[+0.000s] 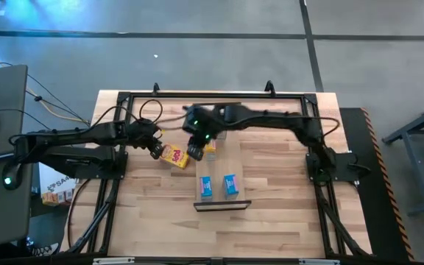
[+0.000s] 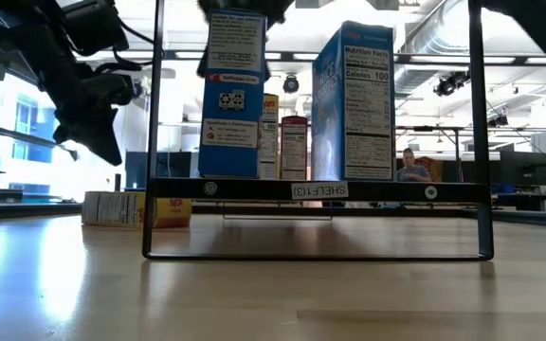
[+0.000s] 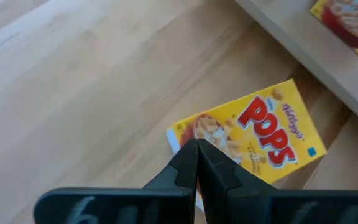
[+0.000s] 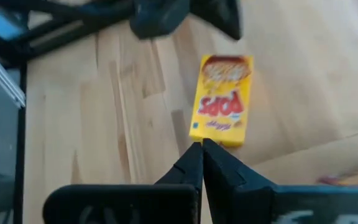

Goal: Stack cereal on shelf
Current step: Put the yellow cereal box on the shelf aligned with the other yellow cereal box

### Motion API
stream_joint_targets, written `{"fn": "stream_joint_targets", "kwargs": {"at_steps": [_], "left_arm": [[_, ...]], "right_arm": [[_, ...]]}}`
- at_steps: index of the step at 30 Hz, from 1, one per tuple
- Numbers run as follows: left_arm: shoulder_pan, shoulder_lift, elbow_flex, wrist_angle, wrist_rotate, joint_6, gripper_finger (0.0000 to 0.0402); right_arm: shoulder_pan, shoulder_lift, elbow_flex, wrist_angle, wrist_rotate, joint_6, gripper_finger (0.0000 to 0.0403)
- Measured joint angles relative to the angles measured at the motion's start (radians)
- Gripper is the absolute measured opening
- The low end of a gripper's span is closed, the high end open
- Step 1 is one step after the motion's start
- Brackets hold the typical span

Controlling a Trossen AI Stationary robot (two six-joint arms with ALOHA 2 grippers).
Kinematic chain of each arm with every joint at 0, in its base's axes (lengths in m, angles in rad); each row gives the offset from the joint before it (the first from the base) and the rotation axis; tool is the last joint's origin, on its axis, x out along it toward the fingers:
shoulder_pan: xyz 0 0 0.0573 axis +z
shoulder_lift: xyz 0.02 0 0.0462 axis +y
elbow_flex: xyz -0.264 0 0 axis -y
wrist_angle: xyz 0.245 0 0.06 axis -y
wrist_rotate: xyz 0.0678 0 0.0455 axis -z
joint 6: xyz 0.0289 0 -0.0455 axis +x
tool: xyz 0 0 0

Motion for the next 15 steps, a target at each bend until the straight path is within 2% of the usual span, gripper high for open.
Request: {"fn": "stream_joint_targets", "kwargs": {"at_steps": [5,10,15], "left_arm": [[0.000,0.001,0.000,0.057,0.005,0.042,0.0000],[0.000,0.001,-0.009,0.072,0.013,0.073,0.0000],[-0.001,0.001,-0.064,0.151,0.121,0.078,0.0000]], "right_arm": [[0.029,0.102,0.086,-0.062,0.003,-0.012,0.0000],[0.043,0.148,0.105,-0.075,0.026,-0.016,0.0000],[0.043,0.173,0.105,-0.079,0.026,-0.018,0.0000]]}}
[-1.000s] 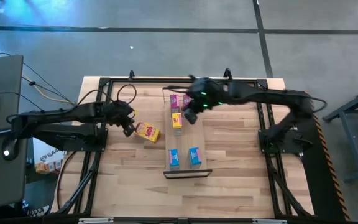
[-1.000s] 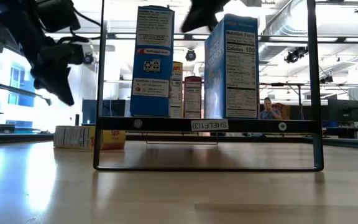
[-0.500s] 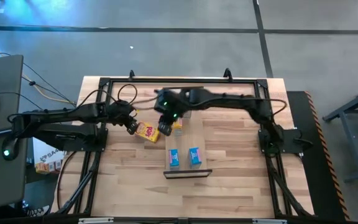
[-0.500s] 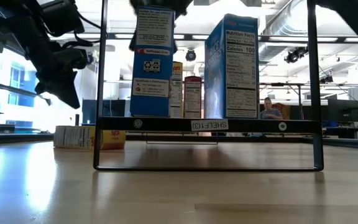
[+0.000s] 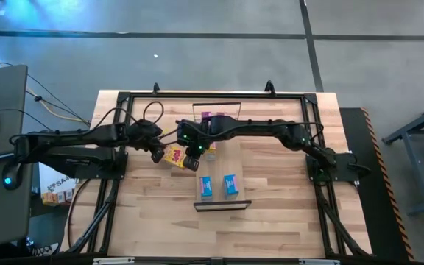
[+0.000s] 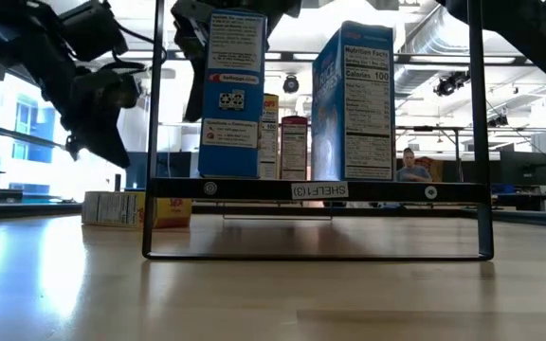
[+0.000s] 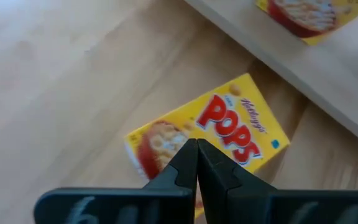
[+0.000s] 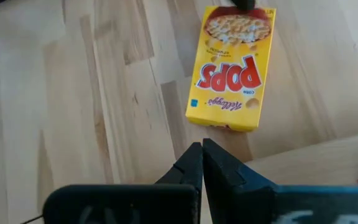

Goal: Stack cereal on shelf
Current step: Put the yellow cereal box on the shelf aligned with the other yellow cereal box

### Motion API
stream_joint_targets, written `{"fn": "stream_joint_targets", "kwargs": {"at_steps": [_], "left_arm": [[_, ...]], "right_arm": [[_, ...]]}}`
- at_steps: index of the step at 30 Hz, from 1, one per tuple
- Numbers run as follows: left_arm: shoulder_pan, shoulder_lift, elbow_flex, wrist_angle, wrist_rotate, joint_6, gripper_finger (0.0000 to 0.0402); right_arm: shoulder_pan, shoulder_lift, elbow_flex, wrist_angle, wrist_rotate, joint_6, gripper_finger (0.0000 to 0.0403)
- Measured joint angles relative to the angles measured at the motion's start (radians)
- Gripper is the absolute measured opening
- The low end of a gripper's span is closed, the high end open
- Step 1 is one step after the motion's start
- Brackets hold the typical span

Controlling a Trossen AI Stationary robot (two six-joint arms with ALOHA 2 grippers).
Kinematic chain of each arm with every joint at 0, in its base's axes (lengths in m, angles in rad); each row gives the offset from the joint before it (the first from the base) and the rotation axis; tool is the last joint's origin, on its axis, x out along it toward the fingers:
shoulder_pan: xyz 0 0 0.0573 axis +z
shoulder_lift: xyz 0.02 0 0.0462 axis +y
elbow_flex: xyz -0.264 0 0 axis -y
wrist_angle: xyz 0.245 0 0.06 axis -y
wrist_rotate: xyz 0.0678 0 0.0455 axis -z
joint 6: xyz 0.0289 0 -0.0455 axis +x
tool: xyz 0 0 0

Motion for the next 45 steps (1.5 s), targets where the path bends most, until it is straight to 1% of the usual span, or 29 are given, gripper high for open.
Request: {"fn": "stream_joint_targets", "kwargs": {"at_steps": [2,6,10,14,20,25,27,41,43,45], "left_arm": [[-0.001,0.000,-0.026,0.048,0.019,0.000,0.0000],[0.000,0.000,-0.051,0.125,0.027,0.009,0.0000],[0.000,0.013,-0.064,0.116,0.056,0.011,0.0000],[-0.001,0.012,-0.075,0.082,0.056,-0.022,0.0000],[0.000,0.003,-0.075,-0.022,-0.018,-0.076,0.0000],[0.000,0.002,-0.074,-0.045,-0.108,-0.148,0.0000],[0.000,0.002,-0.074,-0.046,-0.128,-0.172,0.0000],[-0.001,0.056,-0.082,-0.081,-0.135,-0.175,0.0000],[-0.001,0.066,-0.096,-0.037,-0.136,-0.177,0.0000],[-0.001,0.074,-0.116,-0.038,-0.133,-0.182,0.0000]], "right_arm": [[0.000,0.001,0.000,0.002,0.001,0.000,0.0000],[0.000,0.001,0.000,0.002,0.011,0.000,0.0000],[0.001,0.001,-0.005,0.008,0.011,-0.016,0.0000],[0.001,0.003,-0.008,0.009,0.011,-0.016,0.0000],[0.001,0.004,-0.009,0.009,0.022,-0.011,0.0000],[0.001,0.025,-0.008,0.039,0.033,0.002,0.0000],[0.001,0.031,-0.007,0.039,0.042,0.005,0.0000],[-0.001,0.032,0.000,0.048,0.043,0.015,0.0000],[-0.001,0.032,0.000,0.050,0.043,0.014,0.0000],[-0.001,0.032,0.000,0.050,0.043,0.015,0.0000]]}}
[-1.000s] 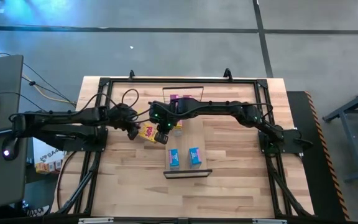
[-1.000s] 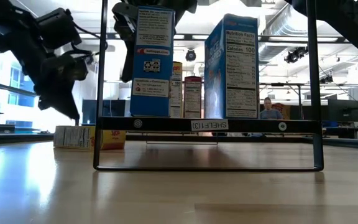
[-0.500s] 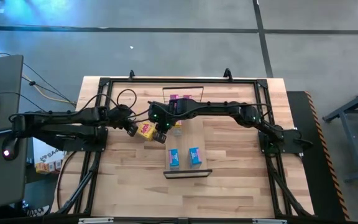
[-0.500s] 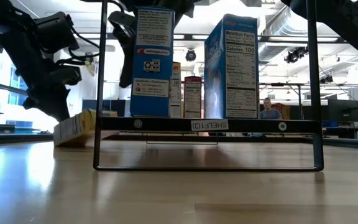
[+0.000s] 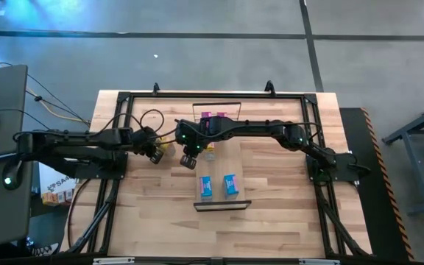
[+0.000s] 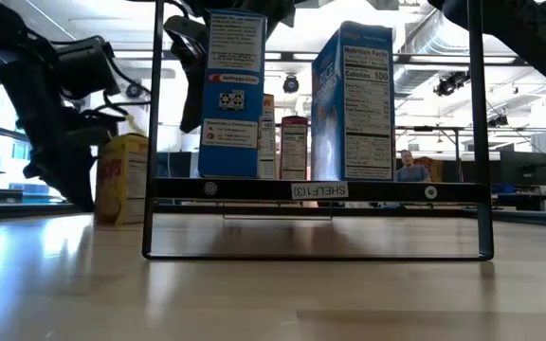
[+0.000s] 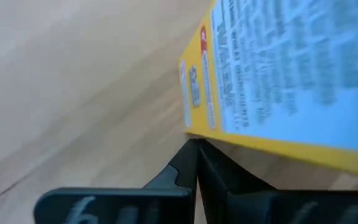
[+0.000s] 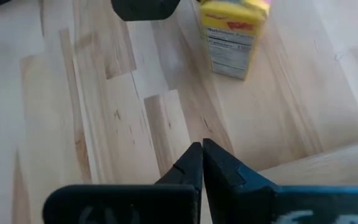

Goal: Stack cereal on shelf
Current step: Put the yellow cereal box on the shelf aligned with the other yellow cereal box

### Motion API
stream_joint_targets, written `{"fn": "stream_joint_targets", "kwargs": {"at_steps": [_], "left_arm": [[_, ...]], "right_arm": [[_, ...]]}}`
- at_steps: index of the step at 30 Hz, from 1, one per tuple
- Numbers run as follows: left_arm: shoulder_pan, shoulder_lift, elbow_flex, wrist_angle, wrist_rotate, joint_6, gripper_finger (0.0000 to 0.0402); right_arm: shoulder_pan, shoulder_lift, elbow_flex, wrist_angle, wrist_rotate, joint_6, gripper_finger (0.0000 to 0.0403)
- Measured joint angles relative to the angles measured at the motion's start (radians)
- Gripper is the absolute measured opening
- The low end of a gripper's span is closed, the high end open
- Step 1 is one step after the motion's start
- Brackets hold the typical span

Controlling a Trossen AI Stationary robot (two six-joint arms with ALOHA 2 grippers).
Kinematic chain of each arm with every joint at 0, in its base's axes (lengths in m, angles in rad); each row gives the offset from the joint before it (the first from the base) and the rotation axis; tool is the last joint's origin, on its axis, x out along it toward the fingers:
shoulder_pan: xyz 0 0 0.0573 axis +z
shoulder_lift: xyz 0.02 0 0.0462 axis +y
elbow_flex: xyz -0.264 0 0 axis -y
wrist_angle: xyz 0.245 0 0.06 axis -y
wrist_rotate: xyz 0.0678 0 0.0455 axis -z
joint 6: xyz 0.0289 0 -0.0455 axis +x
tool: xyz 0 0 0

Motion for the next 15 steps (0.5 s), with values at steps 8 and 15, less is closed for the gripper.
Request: {"fn": "stream_joint_targets", "kwargs": {"at_steps": [8,15], "left_arm": [[0.000,-0.009,0.001,0.027,-0.006,-0.018,0.0000],[0.000,-0.096,0.077,-0.128,0.062,0.000,0.0000]], "right_arm": [[0.000,0.000,0.000,0.000,0.000,0.004,0.0000],[-0.005,-0.005,0.000,-0.011,-0.006,0.003,0.0000]]}}
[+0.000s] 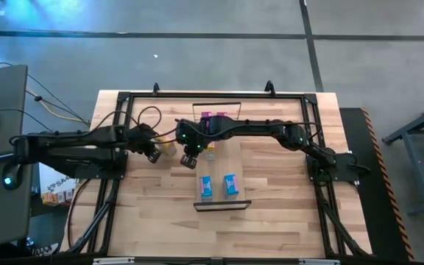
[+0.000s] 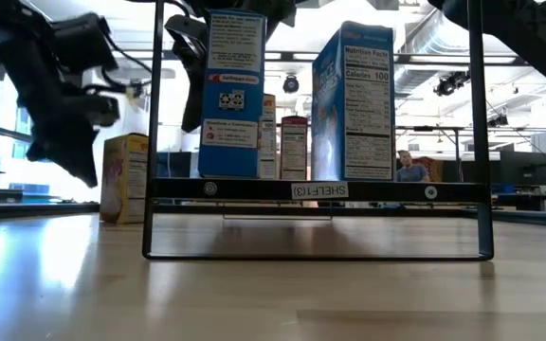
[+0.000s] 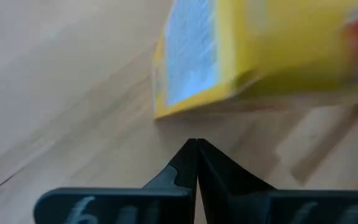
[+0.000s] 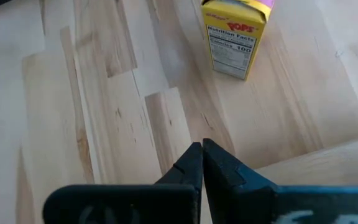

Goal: Stack cereal on shelf
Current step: Put the yellow cereal box on the shelf aligned with the other yellow cereal box

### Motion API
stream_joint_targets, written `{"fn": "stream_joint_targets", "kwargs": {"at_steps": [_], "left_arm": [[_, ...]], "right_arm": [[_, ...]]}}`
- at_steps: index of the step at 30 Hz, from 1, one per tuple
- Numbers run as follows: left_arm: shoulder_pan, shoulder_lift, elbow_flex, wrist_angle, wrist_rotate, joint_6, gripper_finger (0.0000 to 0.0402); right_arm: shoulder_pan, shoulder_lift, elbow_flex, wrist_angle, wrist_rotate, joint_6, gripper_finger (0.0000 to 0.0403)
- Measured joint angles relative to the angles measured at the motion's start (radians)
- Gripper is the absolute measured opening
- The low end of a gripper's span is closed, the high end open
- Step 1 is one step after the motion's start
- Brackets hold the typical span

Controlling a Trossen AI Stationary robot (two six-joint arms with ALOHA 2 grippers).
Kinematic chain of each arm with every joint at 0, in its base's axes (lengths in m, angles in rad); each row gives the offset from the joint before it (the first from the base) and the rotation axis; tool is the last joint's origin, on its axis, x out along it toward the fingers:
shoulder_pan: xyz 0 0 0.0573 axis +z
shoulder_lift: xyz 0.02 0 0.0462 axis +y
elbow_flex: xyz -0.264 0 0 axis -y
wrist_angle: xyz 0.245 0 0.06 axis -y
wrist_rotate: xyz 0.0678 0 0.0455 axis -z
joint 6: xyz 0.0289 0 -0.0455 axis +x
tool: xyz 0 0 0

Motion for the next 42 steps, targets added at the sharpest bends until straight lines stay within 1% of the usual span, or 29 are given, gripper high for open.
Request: {"fn": "stream_joint_targets", "kwargs": {"at_steps": [5,7,10,12,14,16,17,20,22,24,27,29,31,37,39,42], "left_arm": [[0.000,-0.106,0.066,-0.066,0.041,-0.028,0.0000],[0.000,-0.140,0.090,-0.128,0.045,-0.052,0.0000],[0.000,-0.182,0.151,-0.177,0.045,-0.055,0.0000],[-0.002,-0.205,0.193,-0.234,0.050,-0.053,0.0000],[-0.007,-0.224,0.249,-0.268,0.081,-0.025,0.0000],[-0.021,-0.244,0.305,-0.288,0.132,0.028,0.0000],[-0.029,-0.249,0.333,-0.287,0.140,0.054,0.0000],[-0.042,-0.230,0.400,-0.186,0.118,0.144,0.0000],[-0.037,-0.181,0.436,-0.123,0.075,0.207,0.0002],[-0.023,-0.109,0.475,-0.108,0.061,0.292,0.0012],[0.010,0.005,0.528,-0.121,0.080,0.453,0.0046],[0.035,0.072,0.564,-0.143,0.123,0.555,0.0080],[0.061,0.123,0.599,-0.165,0.134,0.633,0.0121],[0.123,0.243,0.674,-0.342,0.130,0.766,0.0241],[0.134,0.278,0.693,-0.386,0.141,0.823,0.0271],[0.139,0.324,0.716,-0.430,0.193,0.922,0.0297]], "right_arm": [[-0.002,-0.008,0.004,0.011,-0.022,-0.009,0.0000],[-0.004,-0.009,0.034,0.012,-0.031,-0.022,0.0000],[-0.011,-0.014,0.093,0.030,-0.037,-0.042,0.0000],[-0.022,-0.048,0.071,0.083,-0.058,-0.047,0.0000],[-0.030,-0.078,0.060,0.084,-0.077,-0.048,0.0000],[-0.037,-0.112,0.060,0.039,-0.079,-0.055,0.0000],[-0.038,-0.132,0.059,0.022,-0.077,-0.068,0.0000],[-0.035,-0.184,0.059,-0.006,-0.061,-0.116,0.0000],[-0.037,-0.218,0.059,-0.024,-0.062,-0.129,0.0000],[-0.041,-0.245,0.060,-0.066,-0.055,-0.131,0.0000],[-0.045,-0.275,0.059,-0.155,-0.029,-0.148,0.0000],[-0.043,-0.292,0.059,-0.230,-0.007,-0.157,0.0000],[-0.042,-0.308,0.059,-0.292,0.005,-0.163,0.0000],[-0.041,-0.341,0.059,-0.482,0.017,-0.182,0.0000],[-0.041,-0.350,0.059,-0.511,0.025,-0.188,0.0000],[-0.040,-0.365,0.056,-0.563,0.024,-0.191,0.0000]]}}
